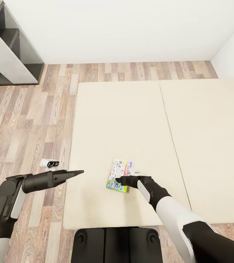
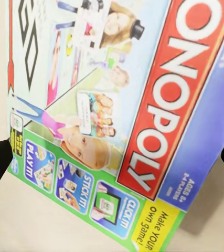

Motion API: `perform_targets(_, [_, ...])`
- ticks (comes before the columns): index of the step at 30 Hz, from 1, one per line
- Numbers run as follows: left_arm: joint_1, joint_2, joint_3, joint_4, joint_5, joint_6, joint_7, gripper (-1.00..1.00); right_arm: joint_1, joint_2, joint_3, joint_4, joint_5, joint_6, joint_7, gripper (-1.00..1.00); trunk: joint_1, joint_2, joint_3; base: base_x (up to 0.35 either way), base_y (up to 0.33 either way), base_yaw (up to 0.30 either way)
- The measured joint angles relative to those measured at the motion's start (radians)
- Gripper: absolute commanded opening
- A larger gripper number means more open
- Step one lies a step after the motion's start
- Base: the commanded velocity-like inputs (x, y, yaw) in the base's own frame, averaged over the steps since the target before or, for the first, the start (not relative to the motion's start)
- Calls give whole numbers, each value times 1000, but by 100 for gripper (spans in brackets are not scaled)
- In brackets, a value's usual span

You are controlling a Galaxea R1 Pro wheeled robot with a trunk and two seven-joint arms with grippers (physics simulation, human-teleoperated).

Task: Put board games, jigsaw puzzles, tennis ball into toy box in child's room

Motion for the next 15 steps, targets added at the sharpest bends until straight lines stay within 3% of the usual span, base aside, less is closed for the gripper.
perform_targets(15, [1,0,0,0,0,1,0,100,0,0,0,0,0,0,0,100,0,0,0,0,1,0])
